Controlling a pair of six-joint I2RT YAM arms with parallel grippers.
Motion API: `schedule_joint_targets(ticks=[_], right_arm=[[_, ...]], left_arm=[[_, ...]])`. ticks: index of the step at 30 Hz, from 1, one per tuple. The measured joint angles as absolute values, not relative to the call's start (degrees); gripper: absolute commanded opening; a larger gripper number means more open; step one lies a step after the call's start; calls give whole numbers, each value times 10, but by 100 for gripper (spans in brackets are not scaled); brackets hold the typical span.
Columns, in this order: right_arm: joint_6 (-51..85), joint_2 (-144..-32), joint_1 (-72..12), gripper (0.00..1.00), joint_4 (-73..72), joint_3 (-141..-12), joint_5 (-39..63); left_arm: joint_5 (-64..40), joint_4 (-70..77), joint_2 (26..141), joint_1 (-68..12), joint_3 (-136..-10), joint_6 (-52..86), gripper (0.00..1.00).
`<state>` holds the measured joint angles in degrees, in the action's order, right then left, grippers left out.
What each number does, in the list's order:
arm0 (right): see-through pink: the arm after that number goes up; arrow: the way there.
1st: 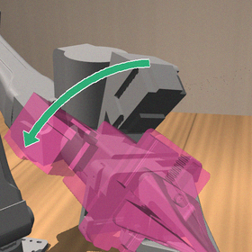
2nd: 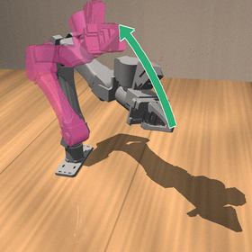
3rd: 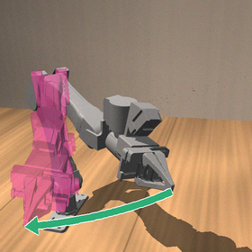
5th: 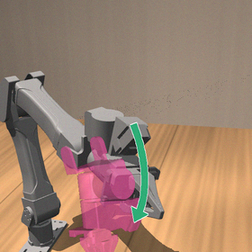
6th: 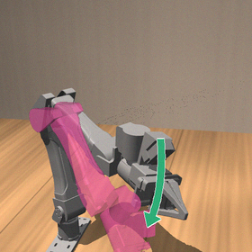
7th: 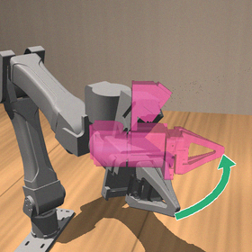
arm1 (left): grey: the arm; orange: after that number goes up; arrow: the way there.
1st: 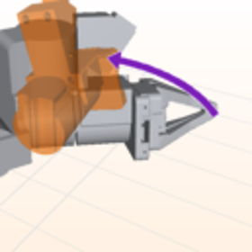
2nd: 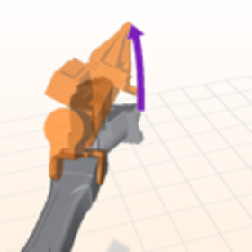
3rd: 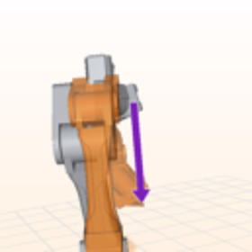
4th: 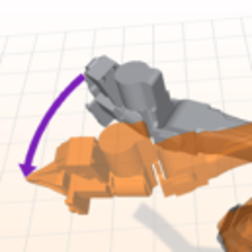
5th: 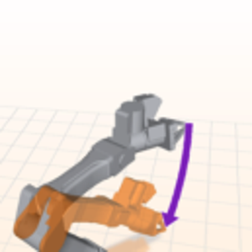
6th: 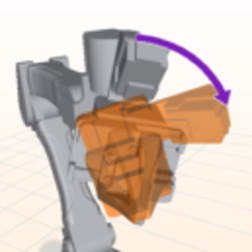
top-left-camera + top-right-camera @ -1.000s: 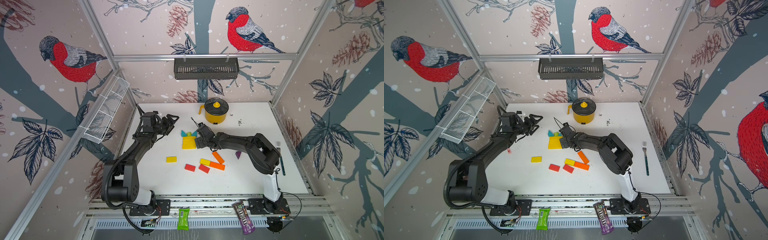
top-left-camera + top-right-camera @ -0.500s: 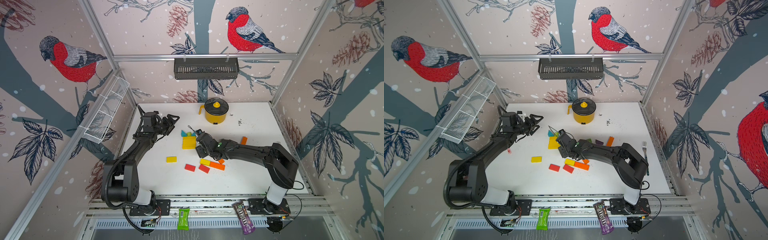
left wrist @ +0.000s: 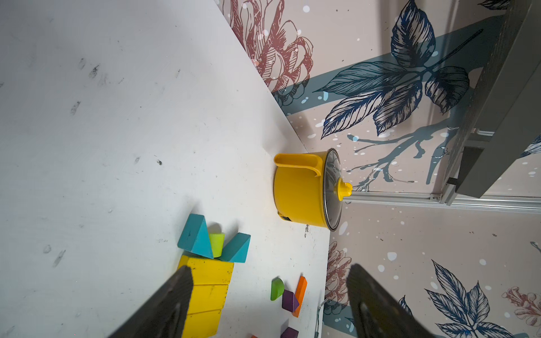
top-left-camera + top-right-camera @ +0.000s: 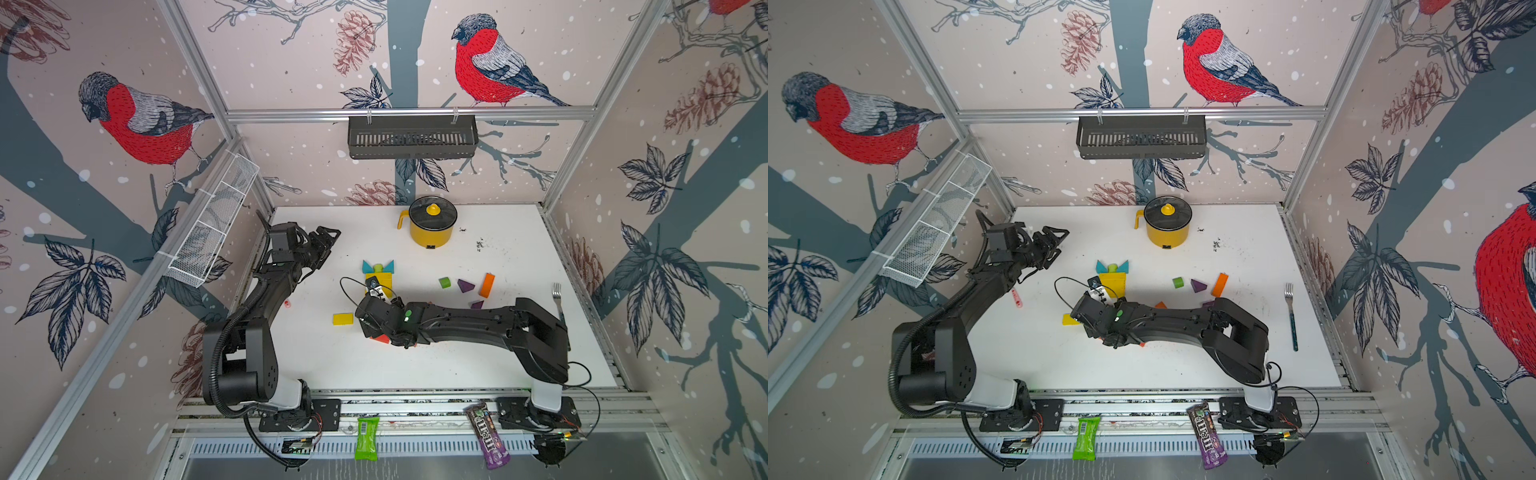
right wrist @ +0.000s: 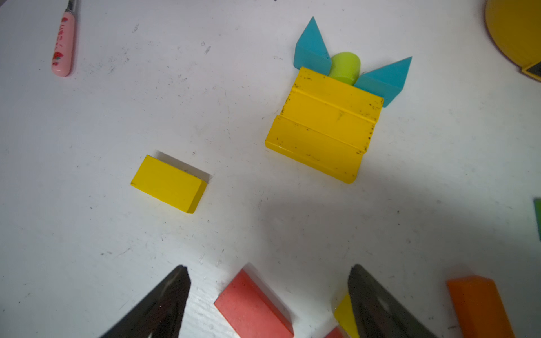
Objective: Assemble a carrot with building blocks
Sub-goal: Pick up the building block from the center of the board.
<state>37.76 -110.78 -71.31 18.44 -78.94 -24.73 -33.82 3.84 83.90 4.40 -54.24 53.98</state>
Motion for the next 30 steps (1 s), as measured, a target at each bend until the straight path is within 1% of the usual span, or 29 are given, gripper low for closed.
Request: schedule_joint_targets(ticks=[4,10,13,19,23,28,30], right_arm=[[390,-1147,-734,92,199,-838,-253],[410,-1220,-754,96,215,-929,-249],[423,-1257,-762,100,231,-977,-248],[452,-1321,-770,100,246,-1054,-247],[486,-1352,-760,96,263,-1077,-264],[512,-1369,-756,87,260,-1089,-278],[522,-1382,-753,86,260,-1100,-278]], left_arm=[[-319,22,832,44,-549,525,84],[-286,2,825,44,-563,504,84],[-283,-7,825,44,-563,499,84],[-271,-7,822,45,-564,495,84],[-268,-12,821,45,-565,495,84],[-269,-18,821,46,-565,493,84],[-269,-19,819,46,-565,493,84]])
